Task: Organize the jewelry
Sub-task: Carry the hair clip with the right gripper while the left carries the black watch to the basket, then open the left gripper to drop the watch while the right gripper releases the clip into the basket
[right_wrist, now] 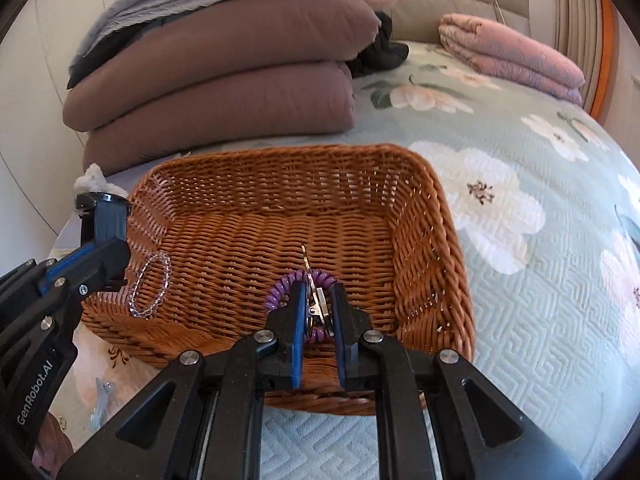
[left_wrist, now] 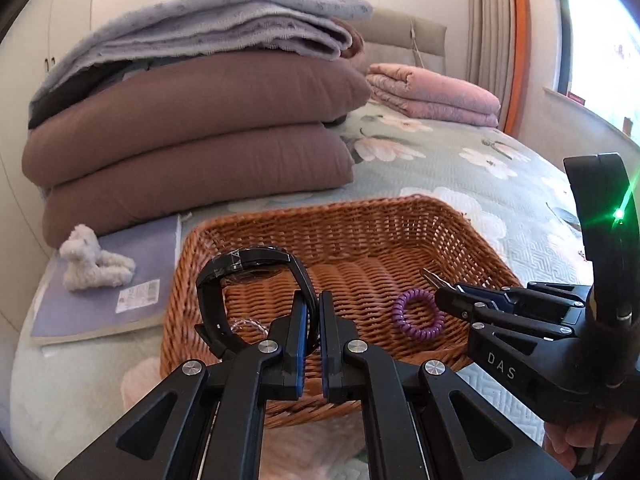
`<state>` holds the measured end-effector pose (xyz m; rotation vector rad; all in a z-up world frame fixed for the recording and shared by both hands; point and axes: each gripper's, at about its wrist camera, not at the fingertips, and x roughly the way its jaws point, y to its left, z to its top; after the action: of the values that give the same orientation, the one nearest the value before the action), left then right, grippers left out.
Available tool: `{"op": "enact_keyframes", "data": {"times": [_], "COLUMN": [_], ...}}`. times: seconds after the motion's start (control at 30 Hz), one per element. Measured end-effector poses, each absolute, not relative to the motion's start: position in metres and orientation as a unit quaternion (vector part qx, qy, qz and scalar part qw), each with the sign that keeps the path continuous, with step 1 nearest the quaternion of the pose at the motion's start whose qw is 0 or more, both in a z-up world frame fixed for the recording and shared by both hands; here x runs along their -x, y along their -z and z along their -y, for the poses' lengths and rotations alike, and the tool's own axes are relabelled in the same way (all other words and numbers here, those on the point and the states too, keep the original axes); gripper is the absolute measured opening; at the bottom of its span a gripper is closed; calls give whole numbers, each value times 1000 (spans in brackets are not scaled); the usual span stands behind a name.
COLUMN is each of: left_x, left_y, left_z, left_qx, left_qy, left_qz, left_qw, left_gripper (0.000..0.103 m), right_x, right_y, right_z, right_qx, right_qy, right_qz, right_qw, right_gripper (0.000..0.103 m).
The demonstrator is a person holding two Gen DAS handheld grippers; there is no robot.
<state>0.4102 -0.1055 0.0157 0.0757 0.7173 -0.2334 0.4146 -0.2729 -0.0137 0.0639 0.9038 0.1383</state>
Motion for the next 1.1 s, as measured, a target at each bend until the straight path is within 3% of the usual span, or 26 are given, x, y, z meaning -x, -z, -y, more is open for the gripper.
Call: {"op": "enact_keyframes", "data": {"times": [0.4,0.53,0.7,0.77,0.83,0.9,1.1], "left_x": [-425,-426,-424,-424,-422,-420,-414], "left_y": [12,15,14,11,7,3,-5], "left_z": [109,106,105,103,100,97,92], "left_qx": [-41,-40,-48,-49,-42,-39,-38], "left_qy": [92,80,71,67,66,66,65], "left_qz": [-388,-389,-380,-376,-371,-365,-361], "left_qw": [916,917,921,923,925,928,930], "left_gripper": [6,14,16,20,34,40,45], "right_x": [-417,-416,-414,-414,-413,-411,-405], "right_y": [23,23,24,23,21,19,8], "right_z": [273,270,271,271,271,272,274], "right_qx": [-19,-2,-5,-4,-2,-6,-6], "right_qy": [-56,-50,-50,-51,-50,-51,-52], "right_qz": [-453,-451,-448,-447,-444,-438,-428], "right_qw": [889,891,893,893,895,898,902], "right_gripper": [14,14,15,17,29,33,39]}}
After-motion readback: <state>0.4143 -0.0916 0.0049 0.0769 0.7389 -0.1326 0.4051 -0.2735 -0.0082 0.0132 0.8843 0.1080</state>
